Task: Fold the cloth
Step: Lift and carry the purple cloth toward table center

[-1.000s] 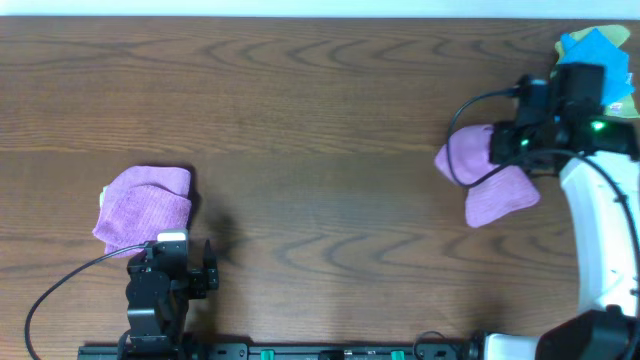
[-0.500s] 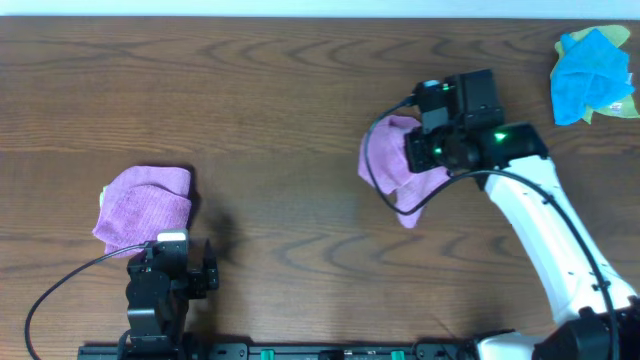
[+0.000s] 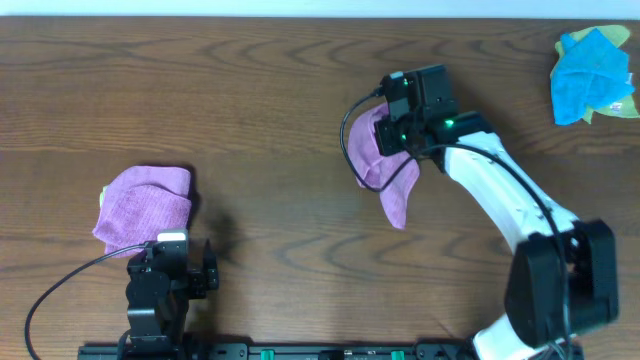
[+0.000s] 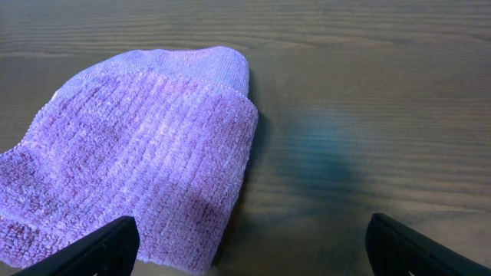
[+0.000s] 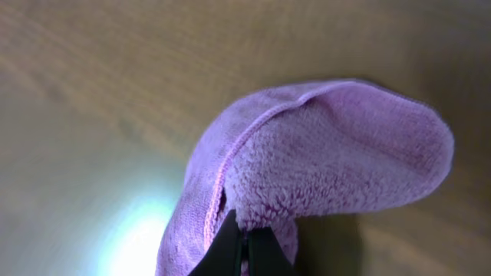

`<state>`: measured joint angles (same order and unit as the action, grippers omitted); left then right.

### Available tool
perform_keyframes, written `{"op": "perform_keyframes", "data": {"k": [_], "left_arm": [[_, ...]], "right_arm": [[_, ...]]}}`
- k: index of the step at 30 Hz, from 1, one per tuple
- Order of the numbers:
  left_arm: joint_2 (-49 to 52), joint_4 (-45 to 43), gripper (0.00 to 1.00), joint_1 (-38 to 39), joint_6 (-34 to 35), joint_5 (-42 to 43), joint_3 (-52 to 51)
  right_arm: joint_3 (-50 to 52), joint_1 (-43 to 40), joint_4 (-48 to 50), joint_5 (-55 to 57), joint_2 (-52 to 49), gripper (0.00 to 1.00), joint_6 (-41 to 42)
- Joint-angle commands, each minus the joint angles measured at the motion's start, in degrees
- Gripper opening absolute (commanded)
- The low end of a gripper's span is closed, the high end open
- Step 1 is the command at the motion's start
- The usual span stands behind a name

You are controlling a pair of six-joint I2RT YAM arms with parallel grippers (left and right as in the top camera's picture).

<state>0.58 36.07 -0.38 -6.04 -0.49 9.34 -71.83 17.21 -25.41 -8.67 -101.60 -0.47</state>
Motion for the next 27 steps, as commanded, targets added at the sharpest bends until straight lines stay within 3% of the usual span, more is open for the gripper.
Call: {"op": "perform_keyframes", "data": {"k": [1,11,13,14,17,19,22,27], "left_arm": [[-0.4,0.2,0.95,-0.3,-0.4,-1.0,-0.5],[-0.4,0.2,0.95,-0.3,-0.4,-1.0,-0.5],[-0.4,0.2,0.95,-0.3,-0.4,-1.0,-0.5],[-0.4,0.2,0.95,-0.3,-0.4,-1.0,-0.5],[-0.4,0.2,0.95,-0.3,-0.4,-1.0,-0.5],[-0.4,0.2,0.95,-0.3,-0.4,-1.0,-0.5],[-0.4,0.2,0.95,-0.3,-0.4,-1.0,-0.5],[-0.4,0.2,0.95,-0.3,-0.4,-1.0,-0.5]], "right_arm": [[-0.1,0.5,3.9,5.2,-2.2,0.01,0.2],[-0.1,0.5,15.7,14.5,-6.3,0.01,0.2],[-0.1,0.5,17.0,16.7,-6.7,0.06,0.2],[-0.1,0.5,17.4,18.0,-6.8,0.12,0.2],[-0.1,0.5,17.7,21.0,-6.9,0.46,0.2],[-0.1,0.5,17.9,22.3,-6.9,0.6,0.2],[-0.1,0.5,17.9,23.5,-6.9,0.99,0.2],[-0.7,0.5,13.8,24.8,-3.7,0.99,5.2]]}}
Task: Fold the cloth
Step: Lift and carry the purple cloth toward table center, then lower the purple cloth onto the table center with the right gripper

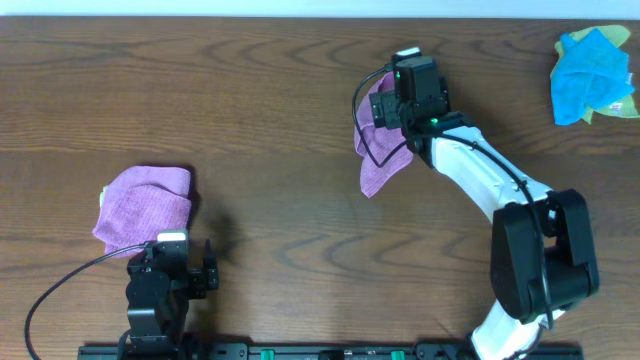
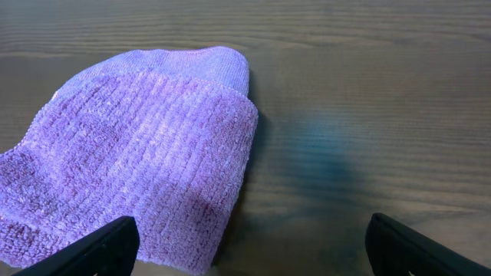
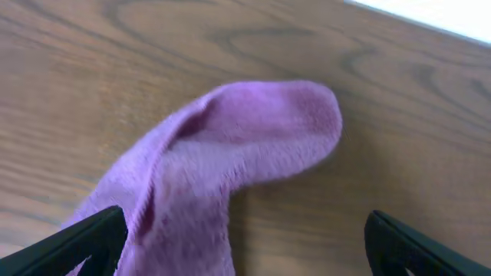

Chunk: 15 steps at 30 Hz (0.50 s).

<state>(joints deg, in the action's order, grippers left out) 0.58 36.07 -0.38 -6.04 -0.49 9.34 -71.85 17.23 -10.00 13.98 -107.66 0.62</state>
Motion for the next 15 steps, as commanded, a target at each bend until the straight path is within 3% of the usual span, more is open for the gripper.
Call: {"op": "perform_keyframes", "data": {"k": [1,7,15], "left_arm": [[-0.4,0.2,0.95,-0.3,-0.4,-1.0,-0.5],[-0.4,0.2,0.96,-0.3,-0.4,-1.0,-0.5],[-0.4,0.2,0.95,-0.3,-0.4,-1.0,-0.5]], "right_arm": [[-0.8,0.5,-3.3,2.1,3.5,0.99,5.7],[-1.3,0.4,-19.3,-5.4,12.6,0.99,11.0],[-0.7,0.6,-39.5,-21.2,17.3,0.99,10.8]]}}
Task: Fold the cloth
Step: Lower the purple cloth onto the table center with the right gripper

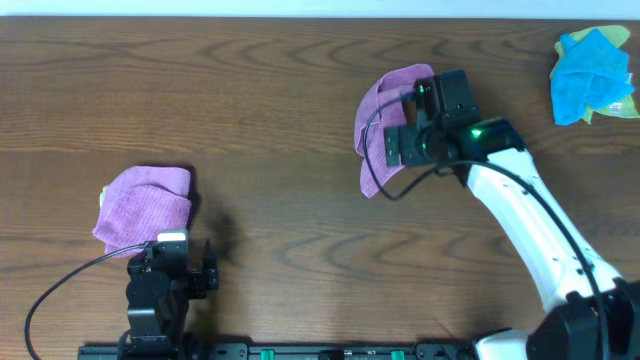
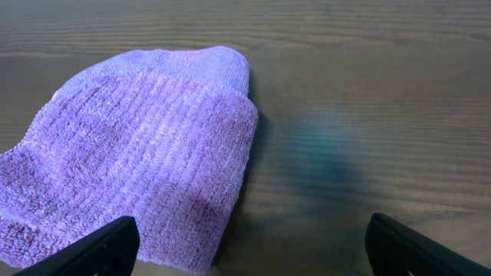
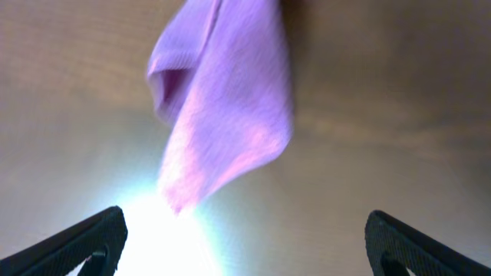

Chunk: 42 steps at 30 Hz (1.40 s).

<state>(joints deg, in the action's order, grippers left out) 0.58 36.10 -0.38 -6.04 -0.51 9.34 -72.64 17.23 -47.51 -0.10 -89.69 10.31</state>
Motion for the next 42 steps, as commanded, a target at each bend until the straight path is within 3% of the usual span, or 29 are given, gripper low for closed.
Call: {"op": "perform_keyframes", "data": {"k": [1,15,32,42], "left_arm": [[-0.4,0.2,0.95,-0.3,-0.4,-1.0,-0.5],[-0.4,0.2,0.95,-0.3,-0.4,-1.0,-0.5],[-0.4,0.1,0.95,-0.3,0.1,-0.9,-0.5],[-0.4,0.0,0.95,-0.3,3.5,2.0,-0.5]], "right_arm": [[0.7,0.8,-2.3,-7.1,-0.7,0.99,0.7],[13.5,5.7,9.6,-8.7,-2.1,0.98,-1.8],[13.5,7.2,18.3,-8.7,-13.3,0.91,0.0],[13.5,7.2,22.1,-6.7,-13.6,0.85,0.4]]}}
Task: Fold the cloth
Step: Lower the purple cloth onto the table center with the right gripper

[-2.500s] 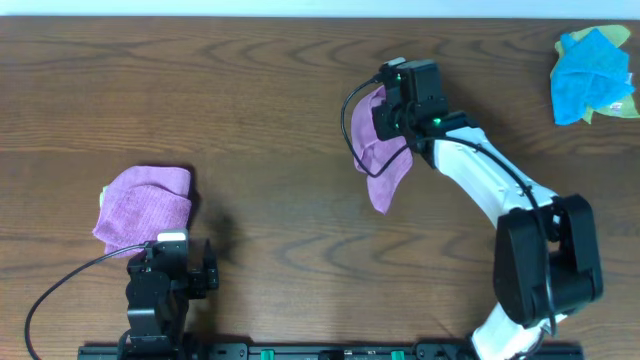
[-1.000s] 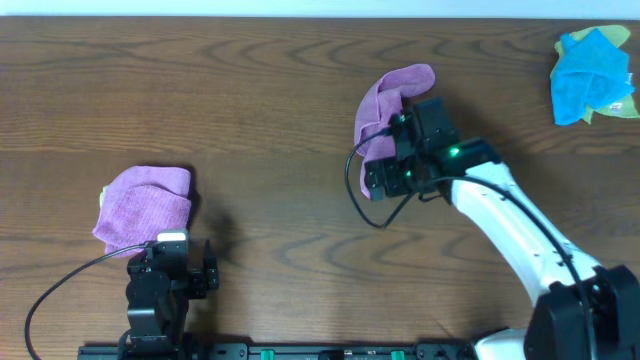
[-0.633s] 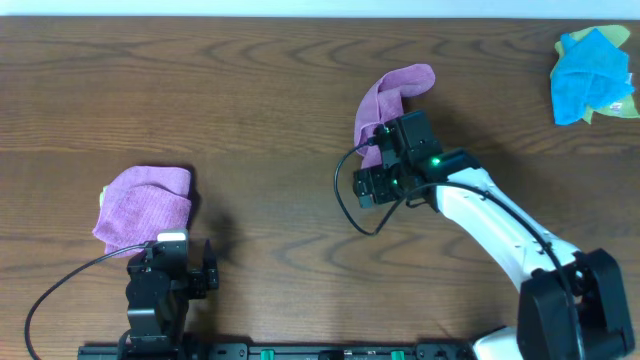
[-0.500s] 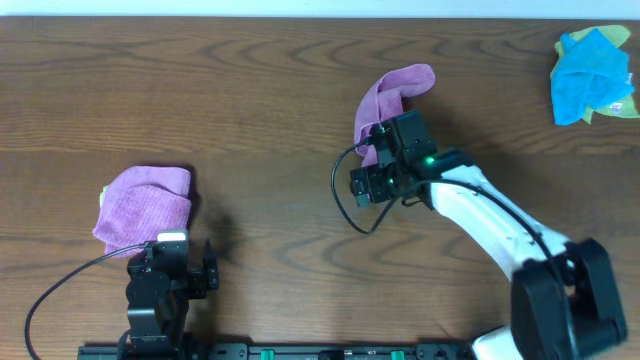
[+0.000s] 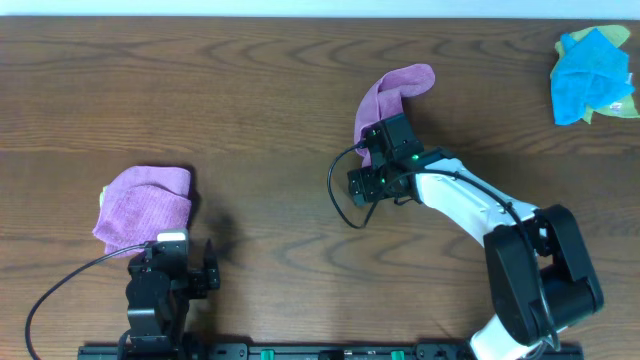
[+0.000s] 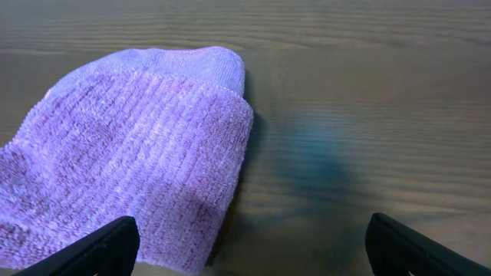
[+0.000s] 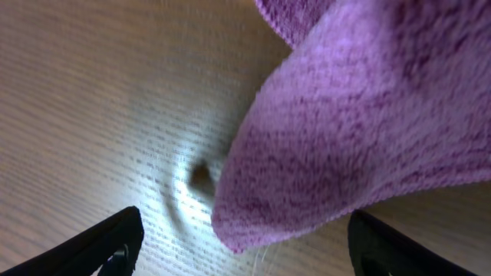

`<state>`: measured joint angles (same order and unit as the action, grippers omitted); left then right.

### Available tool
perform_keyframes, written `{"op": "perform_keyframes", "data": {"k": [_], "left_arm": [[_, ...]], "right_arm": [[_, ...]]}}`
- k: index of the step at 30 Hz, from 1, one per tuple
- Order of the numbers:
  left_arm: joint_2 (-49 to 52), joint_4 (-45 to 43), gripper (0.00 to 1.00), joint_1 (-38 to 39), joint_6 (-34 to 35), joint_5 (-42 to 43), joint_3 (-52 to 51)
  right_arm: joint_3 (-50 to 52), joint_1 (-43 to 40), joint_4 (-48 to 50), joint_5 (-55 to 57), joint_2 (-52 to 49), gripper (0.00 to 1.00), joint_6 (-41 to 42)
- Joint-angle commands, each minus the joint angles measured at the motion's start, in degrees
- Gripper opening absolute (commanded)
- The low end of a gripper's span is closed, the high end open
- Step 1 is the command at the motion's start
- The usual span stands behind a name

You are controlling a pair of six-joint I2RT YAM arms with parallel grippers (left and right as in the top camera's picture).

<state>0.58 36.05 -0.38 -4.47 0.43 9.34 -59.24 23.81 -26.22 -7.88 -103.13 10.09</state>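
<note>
A purple cloth (image 5: 392, 92) lies crumpled at the back middle of the table, running from a far right tip down towards me. My right gripper (image 5: 372, 168) is at its near end, open. In the right wrist view, the cloth's corner (image 7: 368, 130) hangs between the spread fingers (image 7: 103, 245), with nothing gripped. A second purple cloth (image 5: 145, 205), folded, lies at the near left. My left gripper (image 5: 168, 268) sits open just in front of it. The left wrist view shows this folded cloth (image 6: 123, 153) ahead of the open fingers (image 6: 100, 249).
A blue cloth (image 5: 590, 75) over a yellow-green one is bunched at the far right corner. The wooden table (image 5: 250, 120) runs between the two purple cloths. Black cables loop from both wrists.
My right gripper, still open, has moved from the right side of the purple cloth to its near end. The cloth's lower tail is now hidden under the gripper. The left arm has stayed put.
At first my right gripper was shut on the purple cloth, holding it off the table. Then it was open and the cloth lay at the back middle. It stayed open beside the cloth and now sits at the near end.
</note>
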Motion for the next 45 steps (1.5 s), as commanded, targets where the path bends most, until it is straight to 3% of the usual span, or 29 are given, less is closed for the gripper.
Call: {"op": "perform_keyframes", "data": {"k": [1,11,14,15,17,21,35,45], "left_arm": [[-0.4,0.0,0.95,-0.3,1.9,1.1,-0.5],[-0.4,0.0,0.95,-0.3,3.3,1.1,-0.5],[-0.4,0.1,0.95,-0.3,7.0,1.1,-0.5],[-0.4,0.1,0.95,-0.3,8.3,1.1,-0.5],[-0.4,0.1,0.95,-0.3,11.1,1.1,-0.5],[-0.4,0.1,0.95,-0.3,14.8,1.1,-0.5],[-0.4,-1.3,0.95,-0.3,16.5,4.2,-0.3],[-0.4,-4.0,0.95,-0.3,16.5,4.2,-0.3]], "right_arm": [[0.1,0.6,1.2,1.4,-0.2,0.84,0.7],[0.1,1.0,3.5,1.8,-3.7,0.74,2.8],[0.1,1.5,3.9,1.8,-3.9,0.55,2.8],[0.1,1.8,4.2,1.8,-3.9,0.34,3.1],[0.1,2.4,4.7,1.6,-3.9,0.18,4.1],[-0.5,4.1,4.8,0.7,-3.9,0.03,5.1],[-13.7,17.3,4.8,-2.4,-3.9,0.01,8.4],[-14.6,20.2,4.6,-2.5,-3.8,0.01,10.1]]}}
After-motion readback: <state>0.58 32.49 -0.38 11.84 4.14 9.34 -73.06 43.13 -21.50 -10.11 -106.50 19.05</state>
